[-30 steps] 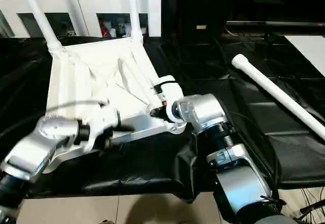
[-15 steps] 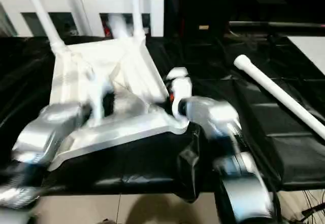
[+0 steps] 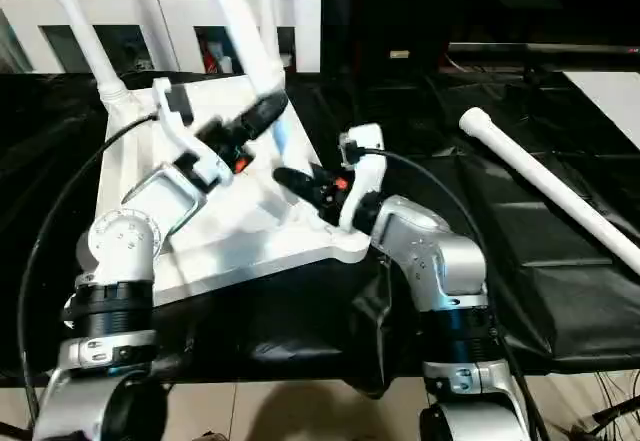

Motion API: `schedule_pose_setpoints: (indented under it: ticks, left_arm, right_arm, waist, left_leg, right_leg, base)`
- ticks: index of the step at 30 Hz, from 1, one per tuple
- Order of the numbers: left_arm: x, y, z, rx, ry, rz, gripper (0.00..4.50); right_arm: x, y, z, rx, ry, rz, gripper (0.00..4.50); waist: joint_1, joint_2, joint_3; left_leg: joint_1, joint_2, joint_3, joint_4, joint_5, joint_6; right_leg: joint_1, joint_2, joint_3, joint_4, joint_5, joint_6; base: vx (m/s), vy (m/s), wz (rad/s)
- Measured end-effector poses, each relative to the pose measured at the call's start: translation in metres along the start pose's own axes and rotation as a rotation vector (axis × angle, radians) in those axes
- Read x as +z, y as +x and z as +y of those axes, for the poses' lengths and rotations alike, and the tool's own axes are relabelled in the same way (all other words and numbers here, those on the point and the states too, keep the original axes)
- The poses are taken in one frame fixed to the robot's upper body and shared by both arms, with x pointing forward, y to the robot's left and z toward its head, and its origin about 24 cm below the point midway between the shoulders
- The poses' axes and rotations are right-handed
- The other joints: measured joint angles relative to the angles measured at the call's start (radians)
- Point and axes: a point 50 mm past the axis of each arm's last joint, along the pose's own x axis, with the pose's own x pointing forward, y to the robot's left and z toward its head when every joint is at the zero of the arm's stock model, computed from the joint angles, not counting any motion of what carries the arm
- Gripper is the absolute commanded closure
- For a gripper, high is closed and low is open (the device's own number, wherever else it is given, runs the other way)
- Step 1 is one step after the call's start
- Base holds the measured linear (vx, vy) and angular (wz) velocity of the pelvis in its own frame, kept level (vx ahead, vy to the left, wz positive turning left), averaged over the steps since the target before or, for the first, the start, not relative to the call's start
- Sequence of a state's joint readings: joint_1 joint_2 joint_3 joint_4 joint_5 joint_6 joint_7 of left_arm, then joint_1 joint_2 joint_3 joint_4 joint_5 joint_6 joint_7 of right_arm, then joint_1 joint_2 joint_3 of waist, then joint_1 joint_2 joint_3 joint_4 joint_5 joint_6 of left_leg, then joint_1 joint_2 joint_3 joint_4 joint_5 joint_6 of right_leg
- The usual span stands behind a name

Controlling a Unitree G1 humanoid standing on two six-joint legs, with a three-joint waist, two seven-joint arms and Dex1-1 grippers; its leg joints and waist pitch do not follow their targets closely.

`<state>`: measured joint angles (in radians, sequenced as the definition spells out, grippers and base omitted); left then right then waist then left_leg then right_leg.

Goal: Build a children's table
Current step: Pick table leg

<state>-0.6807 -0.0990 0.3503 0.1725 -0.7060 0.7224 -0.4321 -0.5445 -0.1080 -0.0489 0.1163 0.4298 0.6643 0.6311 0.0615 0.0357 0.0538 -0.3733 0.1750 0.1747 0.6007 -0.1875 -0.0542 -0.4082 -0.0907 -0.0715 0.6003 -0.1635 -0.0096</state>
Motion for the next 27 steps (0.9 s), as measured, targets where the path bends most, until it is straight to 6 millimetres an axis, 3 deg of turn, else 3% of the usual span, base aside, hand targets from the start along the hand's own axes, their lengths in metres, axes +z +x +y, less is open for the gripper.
schedule_pose_setpoints:
  ticks: [5,12,15,17,27]
  left_arm:
    - [-0.006,-0.001,0.0,0.018,0.016,0.047,0.0]
    - [-0.01,-0.001,0.008,0.095,0.072,0.084,0.78]
    - [-0.009,-0.002,0.01,0.11,0.066,0.077,0.82]
    - [-0.008,-0.003,0.011,0.119,0.064,0.072,1.23]
    - [-0.006,-0.005,0.012,0.105,0.064,0.073,2.16]
  right_arm:
    - [-0.001,0.001,0.001,-0.008,0.004,-0.006,3.21]
    - [-0.003,0.004,0.005,0.007,0.004,0.004,3.21]
    - [-0.004,0.005,0.006,0.012,0.003,0.008,3.21]
    - [-0.004,0.006,0.007,0.016,0.001,0.012,3.21]
    - [-0.008,0.006,0.008,0.019,0.006,0.023,3.21]
  waist:
    - [-0.001,0.002,0.001]
    - [-0.002,0.002,0.001]
    - [-0.002,0.002,0.001]
    - [-0.002,0.002,0.001]
    - [-0.002,0.002,0.001]
  left_leg:
    - [0.0,0.0,0.0,0.0,0.0,0.0]
    - [0.0,0.0,-0.001,0.0,0.0,0.0]
    - [-0.001,0.0,-0.001,0.0,0.0,0.0]
    - [-0.001,0.0,-0.001,0.0,0.0,0.0]
    - [-0.001,0.0,-0.001,0.0,0.0,0.0]
  right_leg:
    - [0.0,0.0,0.0,0.0,0.0,0.0]
    - [0.0,0.0,0.0,0.0,0.0,0.001]
    - [0.0,0.0,0.0,-0.001,0.0,0.001]
    - [0.0,0.0,0.0,-0.001,0.0,0.0]
    - [0.0,0.0,0.0,-0.001,0.0,0.001]
  base:
    - [0.0,0.0,0.0]
    - [0.0,0.0,0.0]
    - [0.0,0.0,0.0]
    - [0.0,0.0,0.0]
    - [0.0,0.0,0.0]
